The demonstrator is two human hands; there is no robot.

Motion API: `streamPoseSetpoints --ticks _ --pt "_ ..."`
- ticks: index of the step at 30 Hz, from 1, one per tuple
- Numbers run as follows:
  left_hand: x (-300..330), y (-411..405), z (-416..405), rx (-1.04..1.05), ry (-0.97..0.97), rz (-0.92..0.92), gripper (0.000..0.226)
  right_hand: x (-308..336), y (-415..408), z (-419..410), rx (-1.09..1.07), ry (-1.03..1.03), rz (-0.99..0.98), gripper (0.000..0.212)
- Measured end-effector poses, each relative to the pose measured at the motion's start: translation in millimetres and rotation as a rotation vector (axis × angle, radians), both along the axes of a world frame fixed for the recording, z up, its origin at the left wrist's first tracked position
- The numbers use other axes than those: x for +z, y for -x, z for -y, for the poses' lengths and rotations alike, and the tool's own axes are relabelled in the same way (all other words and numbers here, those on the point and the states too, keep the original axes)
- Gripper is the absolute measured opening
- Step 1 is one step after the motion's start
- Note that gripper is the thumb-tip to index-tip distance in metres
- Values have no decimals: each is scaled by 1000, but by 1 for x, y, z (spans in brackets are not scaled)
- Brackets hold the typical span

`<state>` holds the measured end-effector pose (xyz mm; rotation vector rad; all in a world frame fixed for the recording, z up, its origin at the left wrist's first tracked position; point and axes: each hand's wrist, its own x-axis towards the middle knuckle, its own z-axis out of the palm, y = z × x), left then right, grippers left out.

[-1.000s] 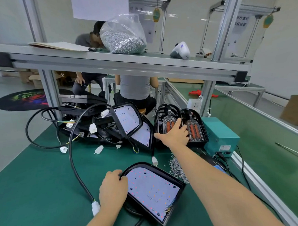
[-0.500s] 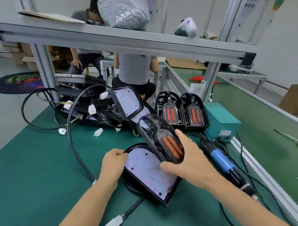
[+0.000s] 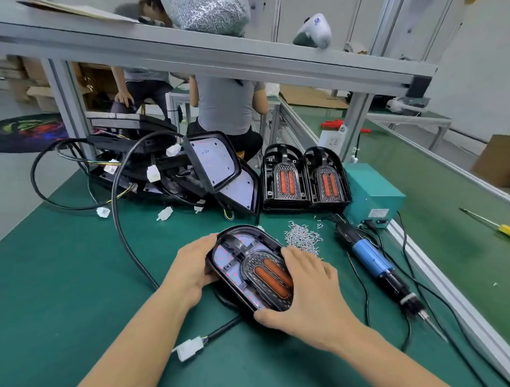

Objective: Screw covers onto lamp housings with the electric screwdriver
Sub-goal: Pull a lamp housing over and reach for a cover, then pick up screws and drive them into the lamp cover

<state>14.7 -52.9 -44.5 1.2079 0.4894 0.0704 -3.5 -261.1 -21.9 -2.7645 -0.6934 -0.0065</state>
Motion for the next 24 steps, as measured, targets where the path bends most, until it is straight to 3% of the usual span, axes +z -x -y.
streamPoseSetpoints --ticks 8,13,17,24 --pt "-8 7 -1 6 -24 36 13 -11 2 -10 7 248 102 122" --pt "-11 3 -2 77 -87 -25 16 -3 -10 9 12 -5 -56 100" --pt "-11 -1 -8 108 -310 -13 25 9 -33 50 -143 -226 30 69" --pt "-5 2 -14 54 -718 -94 37 3 -74 122 -503 -55 -79 31"
